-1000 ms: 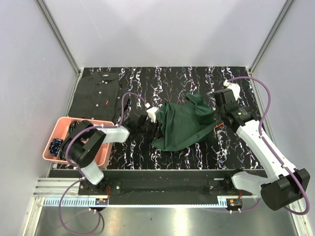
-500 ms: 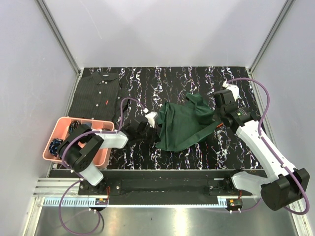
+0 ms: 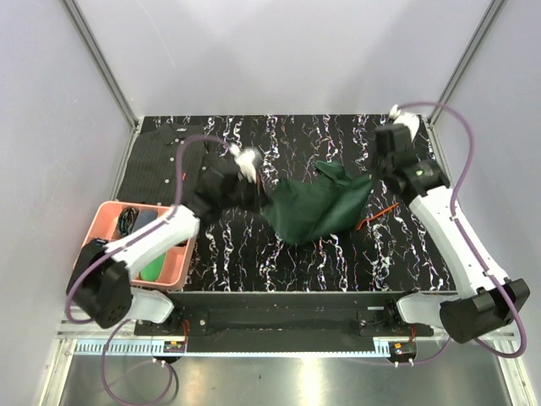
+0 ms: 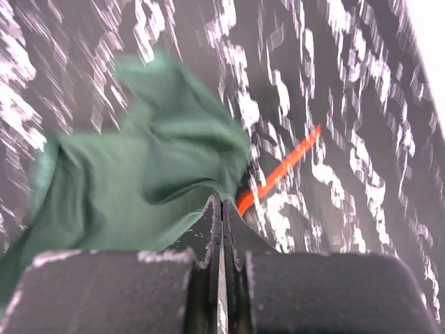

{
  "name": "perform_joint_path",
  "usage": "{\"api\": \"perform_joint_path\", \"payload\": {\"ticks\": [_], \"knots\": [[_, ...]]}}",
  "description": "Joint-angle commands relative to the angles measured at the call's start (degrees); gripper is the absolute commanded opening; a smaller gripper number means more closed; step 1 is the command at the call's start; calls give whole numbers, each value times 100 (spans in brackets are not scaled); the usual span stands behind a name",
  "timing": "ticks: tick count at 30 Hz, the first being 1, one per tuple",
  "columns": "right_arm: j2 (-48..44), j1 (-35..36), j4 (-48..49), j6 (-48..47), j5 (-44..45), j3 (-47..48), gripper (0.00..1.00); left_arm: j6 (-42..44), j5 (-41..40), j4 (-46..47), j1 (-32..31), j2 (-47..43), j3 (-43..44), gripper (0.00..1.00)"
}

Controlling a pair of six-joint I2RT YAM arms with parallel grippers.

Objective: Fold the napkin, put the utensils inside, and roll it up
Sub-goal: Flatten the napkin out

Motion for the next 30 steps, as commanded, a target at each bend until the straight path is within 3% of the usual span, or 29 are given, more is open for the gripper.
{"api": "perform_joint_path", "payload": {"ticks": [1,6,17,23,30], "knots": [[157,-131,219,-478,271,1403,0,51,447,-435,713,-716,1280,0],[140,-131,193,-794,640,2685,0,-63,1106,-830,1277,-1077,2353,0],[-774,-140,315,-1427,975,3822,0,-573,1581,-1016,1876,-1983,3540,0],[-283,-149,666,-1761,1158,3832,0,-784,1809,-631,2200,-1421,3795,0],[999,-517,1132,-1894,1063,3840,0,-1276,2504,30,2763,-78,4138,0]]}}
